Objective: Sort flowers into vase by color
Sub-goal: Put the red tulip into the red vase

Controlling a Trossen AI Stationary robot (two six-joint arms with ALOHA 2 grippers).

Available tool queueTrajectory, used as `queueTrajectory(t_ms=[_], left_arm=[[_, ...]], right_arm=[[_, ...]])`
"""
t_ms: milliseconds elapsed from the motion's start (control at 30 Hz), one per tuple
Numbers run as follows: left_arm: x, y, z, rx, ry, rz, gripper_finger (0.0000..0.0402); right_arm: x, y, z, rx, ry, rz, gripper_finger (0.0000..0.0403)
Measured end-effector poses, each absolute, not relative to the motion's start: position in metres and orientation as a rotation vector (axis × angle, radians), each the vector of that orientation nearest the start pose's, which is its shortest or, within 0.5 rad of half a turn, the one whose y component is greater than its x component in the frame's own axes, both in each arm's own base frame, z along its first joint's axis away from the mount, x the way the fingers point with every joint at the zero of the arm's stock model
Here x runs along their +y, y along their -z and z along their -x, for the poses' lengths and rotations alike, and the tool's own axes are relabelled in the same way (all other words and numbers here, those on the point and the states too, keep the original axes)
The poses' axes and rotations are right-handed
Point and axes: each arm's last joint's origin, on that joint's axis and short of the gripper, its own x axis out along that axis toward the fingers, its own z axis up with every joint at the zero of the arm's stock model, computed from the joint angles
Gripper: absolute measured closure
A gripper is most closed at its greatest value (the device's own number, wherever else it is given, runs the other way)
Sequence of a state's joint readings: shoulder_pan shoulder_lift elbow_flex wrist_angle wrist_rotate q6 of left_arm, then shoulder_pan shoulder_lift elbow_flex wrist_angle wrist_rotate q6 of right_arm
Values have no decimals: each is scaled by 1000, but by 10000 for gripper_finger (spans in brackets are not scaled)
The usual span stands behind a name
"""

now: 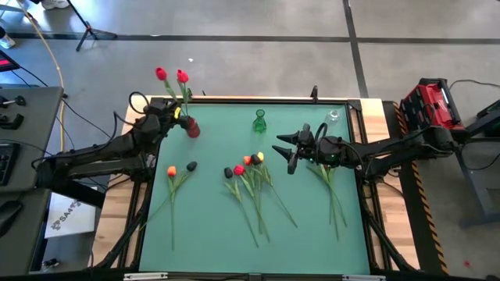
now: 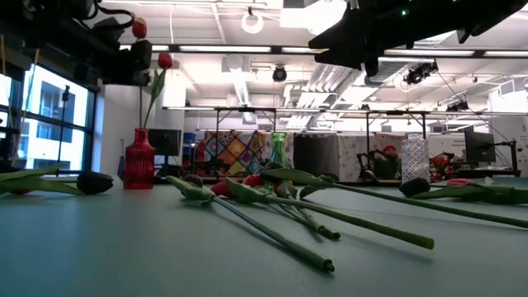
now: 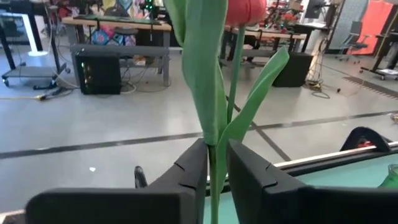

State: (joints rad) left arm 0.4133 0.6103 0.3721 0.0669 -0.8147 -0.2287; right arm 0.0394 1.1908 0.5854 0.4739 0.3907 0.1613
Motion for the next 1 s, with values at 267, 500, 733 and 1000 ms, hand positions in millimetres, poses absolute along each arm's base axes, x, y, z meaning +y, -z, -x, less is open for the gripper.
queueTrajectory(t_ms=[267,500,733,1000], left_arm=[[76,-236,-122,72,-1240,180,271],[75,-236,-124,93,-1155,164,229],[75,-235,-125,119,-1116,154,229],[74,-232,-124,133,-1120,186,229]], right_arm=[[-1,-245,-251,109,362,-145,215],[-1,-246,-252,104,361,-150,215],[-1,-246,-252,103,362,-151,215],[-1,-246,-252,103,361,-151,215]])
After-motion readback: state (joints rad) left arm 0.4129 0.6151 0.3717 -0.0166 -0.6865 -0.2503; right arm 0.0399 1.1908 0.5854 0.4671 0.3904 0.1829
